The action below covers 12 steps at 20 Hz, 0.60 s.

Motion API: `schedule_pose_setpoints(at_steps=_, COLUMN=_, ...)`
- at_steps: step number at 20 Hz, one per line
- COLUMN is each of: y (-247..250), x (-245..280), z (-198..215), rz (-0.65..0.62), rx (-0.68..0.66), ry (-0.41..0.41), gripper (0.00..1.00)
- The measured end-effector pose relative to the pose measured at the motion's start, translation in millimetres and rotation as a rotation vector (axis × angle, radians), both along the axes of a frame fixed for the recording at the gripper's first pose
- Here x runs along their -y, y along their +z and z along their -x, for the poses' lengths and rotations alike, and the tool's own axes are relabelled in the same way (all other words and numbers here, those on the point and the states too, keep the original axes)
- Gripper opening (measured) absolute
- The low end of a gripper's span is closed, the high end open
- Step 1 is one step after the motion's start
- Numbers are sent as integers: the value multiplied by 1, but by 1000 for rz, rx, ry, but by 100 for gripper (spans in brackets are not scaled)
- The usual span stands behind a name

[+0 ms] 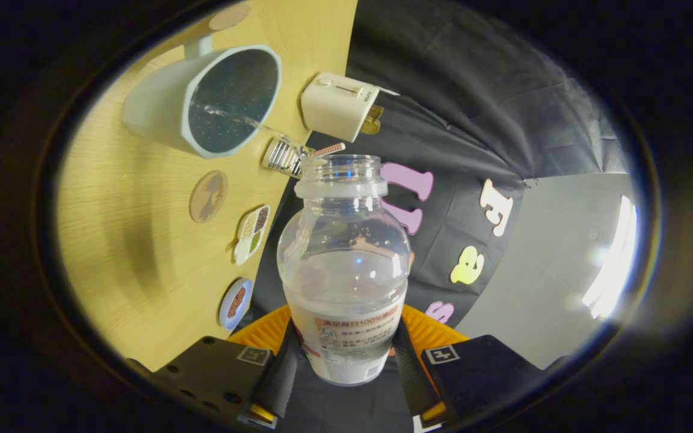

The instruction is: Take the bottle from table, then pour the juice into the cup, finally place the bottle on the coaster

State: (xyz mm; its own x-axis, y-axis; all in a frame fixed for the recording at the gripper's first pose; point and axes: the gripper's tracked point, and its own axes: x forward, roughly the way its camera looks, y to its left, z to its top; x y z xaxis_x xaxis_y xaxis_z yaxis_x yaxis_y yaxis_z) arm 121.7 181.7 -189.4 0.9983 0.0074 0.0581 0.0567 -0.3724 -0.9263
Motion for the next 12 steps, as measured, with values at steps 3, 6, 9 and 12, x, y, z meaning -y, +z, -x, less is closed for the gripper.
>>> schedule_pose_setpoints(at_steps=3, y=-3, x=-3, z=0, rz=16, rx=-12, ry=10, gripper=77)
schedule_pose_setpoints(at_steps=6, y=-2, x=-9, z=1, rz=23, rx=-6, ry=32, gripper=77)
schedule_pose_setpoints(at_steps=9, y=-9, x=-8, z=2, rz=20, rx=-22, ry=31, gripper=77)
schedule_pose_setpoints(at_steps=12, y=-15, x=-7, z=-1, rz=35, rx=-36, ry=33, gripper=77)
